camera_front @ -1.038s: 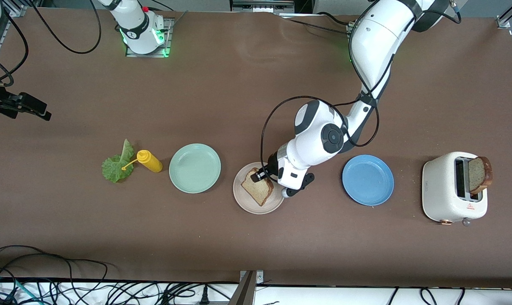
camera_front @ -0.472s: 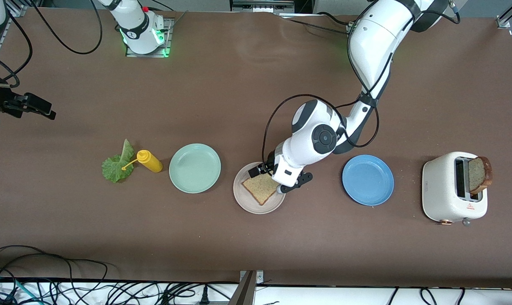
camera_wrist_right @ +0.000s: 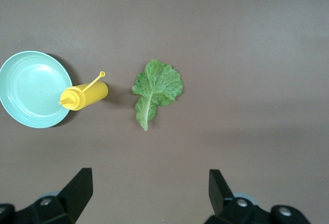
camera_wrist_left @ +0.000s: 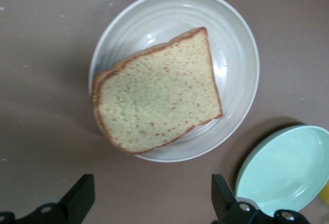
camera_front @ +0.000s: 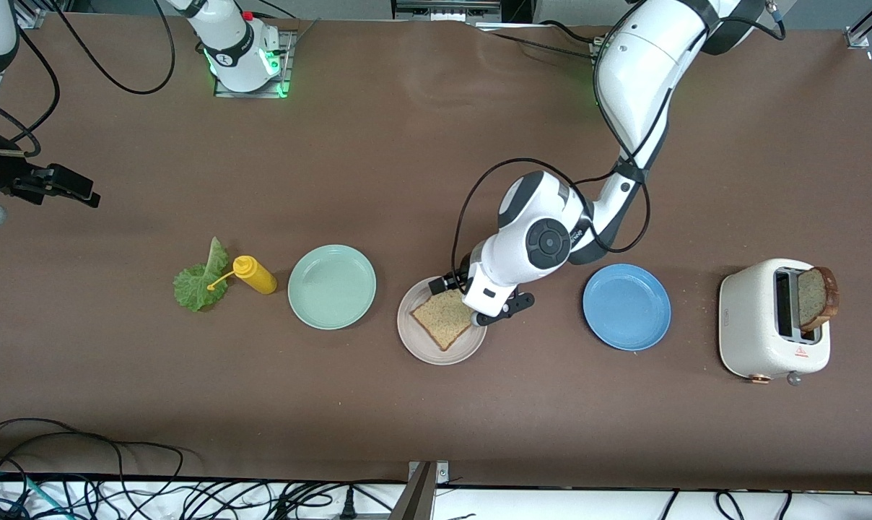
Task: Make sandwich on beige plate with both arms
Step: 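Withdraw the left gripper while the right gripper reaches the lettuce leaf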
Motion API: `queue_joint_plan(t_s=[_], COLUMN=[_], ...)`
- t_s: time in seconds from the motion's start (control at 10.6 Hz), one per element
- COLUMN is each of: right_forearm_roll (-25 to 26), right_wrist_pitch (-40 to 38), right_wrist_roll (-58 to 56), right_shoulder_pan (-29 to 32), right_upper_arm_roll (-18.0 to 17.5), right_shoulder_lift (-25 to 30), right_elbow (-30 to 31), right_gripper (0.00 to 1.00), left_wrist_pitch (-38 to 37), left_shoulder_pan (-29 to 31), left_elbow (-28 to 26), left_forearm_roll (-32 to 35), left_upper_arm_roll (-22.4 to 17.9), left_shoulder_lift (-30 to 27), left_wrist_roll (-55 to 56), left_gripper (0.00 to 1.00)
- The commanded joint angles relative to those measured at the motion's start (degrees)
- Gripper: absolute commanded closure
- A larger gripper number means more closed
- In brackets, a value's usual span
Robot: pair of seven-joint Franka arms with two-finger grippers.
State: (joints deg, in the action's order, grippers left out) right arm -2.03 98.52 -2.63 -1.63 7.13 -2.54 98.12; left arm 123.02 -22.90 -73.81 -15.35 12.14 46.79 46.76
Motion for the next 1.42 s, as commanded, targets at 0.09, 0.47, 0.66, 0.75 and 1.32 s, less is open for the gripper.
queue_joint_plan(t_s=[0.09,0.47,0.66,0.75,1.32], right_forearm_roll=[-0.78,-0.17,0.01,-0.08,-0.25], right_wrist_pitch=[1.75,7.99,9.93,10.11,20.80], right_wrist_roll=[-0.18,-0.09,-0.09,0.00,0.17], right_shoulder_pan=[-0.22,-2.41,-3.12,-3.12,-3.91], right_upper_arm_roll=[-0.28,-0.19,-0.19,-0.19,-0.10], right_shoulder_lift=[-4.04,-8.79,-9.23,-9.32,-13.02], right_elbow=[-1.27,-1.27,-1.36,-1.36,10.55], right_gripper=[0.00,0.00,0.00,0.00,0.00], left_wrist_pitch=[-8.29,-17.28,-20.08,-22.36,-33.02], left_shoulder_pan=[4.96,8.65,11.37,12.95,20.25], left_elbow=[-0.37,-0.29,-0.20,-0.11,-0.11], left_forearm_roll=[3.38,10.16,11.29,13.48,23.96], left_upper_arm_roll=[-0.10,0.08,-0.01,0.08,0.08], left_shoulder_lift=[-5.99,-11.35,-14.69,-16.71,-26.65], left_wrist_roll=[-6.83,-11.24,-13.86,-17.28,-36.01], left_gripper=[0.00,0.00,0.00,0.00,0.00])
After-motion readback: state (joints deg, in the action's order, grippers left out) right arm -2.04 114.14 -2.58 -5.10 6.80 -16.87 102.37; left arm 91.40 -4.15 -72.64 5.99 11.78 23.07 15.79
